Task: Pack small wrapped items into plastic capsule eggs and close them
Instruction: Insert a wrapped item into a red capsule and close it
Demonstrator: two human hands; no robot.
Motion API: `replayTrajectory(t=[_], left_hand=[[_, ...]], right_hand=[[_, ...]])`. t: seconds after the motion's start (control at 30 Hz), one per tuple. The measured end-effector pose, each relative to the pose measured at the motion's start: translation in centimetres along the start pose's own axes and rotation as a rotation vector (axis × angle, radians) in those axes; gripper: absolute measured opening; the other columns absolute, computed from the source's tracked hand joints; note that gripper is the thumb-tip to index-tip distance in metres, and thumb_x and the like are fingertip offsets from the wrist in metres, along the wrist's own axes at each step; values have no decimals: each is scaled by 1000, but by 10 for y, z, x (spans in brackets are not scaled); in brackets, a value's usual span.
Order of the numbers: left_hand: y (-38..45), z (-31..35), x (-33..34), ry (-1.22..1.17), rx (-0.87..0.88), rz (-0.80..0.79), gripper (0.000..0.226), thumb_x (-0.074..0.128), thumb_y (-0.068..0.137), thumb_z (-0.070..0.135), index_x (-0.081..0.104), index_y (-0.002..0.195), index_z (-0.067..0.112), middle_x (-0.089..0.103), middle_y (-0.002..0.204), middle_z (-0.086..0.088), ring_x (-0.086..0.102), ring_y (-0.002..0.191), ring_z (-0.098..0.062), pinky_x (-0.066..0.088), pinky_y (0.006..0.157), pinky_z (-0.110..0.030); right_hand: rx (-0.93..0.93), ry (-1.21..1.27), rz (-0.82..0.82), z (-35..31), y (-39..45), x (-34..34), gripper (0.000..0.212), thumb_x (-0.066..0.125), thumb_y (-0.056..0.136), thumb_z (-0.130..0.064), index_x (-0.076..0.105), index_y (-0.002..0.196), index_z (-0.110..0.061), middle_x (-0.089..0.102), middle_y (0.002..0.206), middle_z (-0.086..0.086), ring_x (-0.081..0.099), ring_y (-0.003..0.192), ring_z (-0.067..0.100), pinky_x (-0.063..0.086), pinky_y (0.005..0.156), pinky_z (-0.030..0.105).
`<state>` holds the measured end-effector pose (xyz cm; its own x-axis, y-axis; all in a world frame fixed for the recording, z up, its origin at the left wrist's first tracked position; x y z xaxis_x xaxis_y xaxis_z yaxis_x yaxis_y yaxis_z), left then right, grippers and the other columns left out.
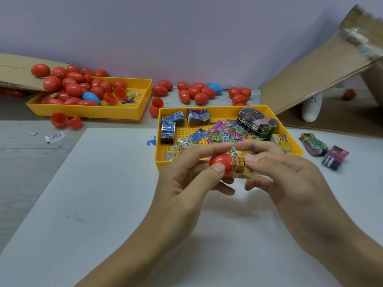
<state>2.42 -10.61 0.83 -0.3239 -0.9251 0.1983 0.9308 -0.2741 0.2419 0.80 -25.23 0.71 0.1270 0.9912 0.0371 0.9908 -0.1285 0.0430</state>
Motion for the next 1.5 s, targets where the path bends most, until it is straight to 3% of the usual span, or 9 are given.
replayTrajectory(t=[0.07,0.4,0.6,0.8,1.07,1.2,1.27,1.4,1.5], left_hand=[[0,0,0,4,0,3,28,57,86,12,75,106,20,67,103,-17,70,77,-24,58,68,-31],[-1,-9,0,11,-27,-21,33,61,81,28,74,111,19,74,92,-4,74,78,-27,61,73,-38],[0,-6,-1,51,-20,-13,30,65,81,28,75,109,22,70,105,-9,74,77,-25,62,75,-40],[0,-1,0,89,29,-9,29,72,83,15,75,112,20,66,106,-7,74,78,-25,60,72,-30],[-4,11,-4,87,120,71,36,69,81,4,72,115,16,62,98,-7,74,77,-23,54,65,-13],[-6,20,-2,149,206,72,38,71,83,7,70,118,20,64,98,-6,73,81,-28,56,69,-18],[-8,24,-2,189,245,80,39,76,82,12,69,118,27,68,99,-2,73,83,-27,58,75,-23],[-12,34,-2,321,337,104,33,73,83,19,66,114,28,71,100,10,73,88,-13,56,78,-19],[-15,40,1,456,409,116,29,71,86,21,66,115,22,71,104,8,71,95,-11,55,82,-20]], right_hand=[[12,25,-14,1,0,1,9,78,67,-20,77,65,-11,68,113,-4,64,90,12,48,64,30],[41,74,-45,1,-1,8,29,66,63,-37,79,69,-12,67,116,-2,64,94,9,50,61,29],[31,54,-63,2,-1,7,19,74,70,-31,79,72,-13,67,117,-2,64,96,9,50,63,30],[5,-11,-36,3,-1,3,21,65,75,-32,80,72,-17,69,113,-8,64,97,8,49,66,30],[-43,-57,28,-5,-2,-3,24,79,61,-45,77,64,-21,72,98,-9,65,82,5,51,59,26],[-26,26,6,-7,-1,-3,27,91,51,-25,72,69,-17,72,75,-1,67,68,11,51,51,24],[-4,75,-7,-6,-1,-3,23,88,59,-16,73,76,-17,72,73,3,69,68,15,52,51,25],[61,79,-61,-6,0,-1,20,80,67,-25,80,84,-15,75,85,12,73,80,20,55,54,31],[92,50,-81,-7,0,2,38,66,69,-47,82,84,-15,77,88,10,74,84,18,56,55,30]])
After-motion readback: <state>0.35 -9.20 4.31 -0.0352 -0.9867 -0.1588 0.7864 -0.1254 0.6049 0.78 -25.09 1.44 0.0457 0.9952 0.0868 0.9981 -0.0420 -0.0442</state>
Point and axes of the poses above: each hand's wrist, its own y-axis towards the middle knuckle, its own x-axis out of the palm, z = x × y, the point moved 10 cm from there along y, towards the middle knuckle
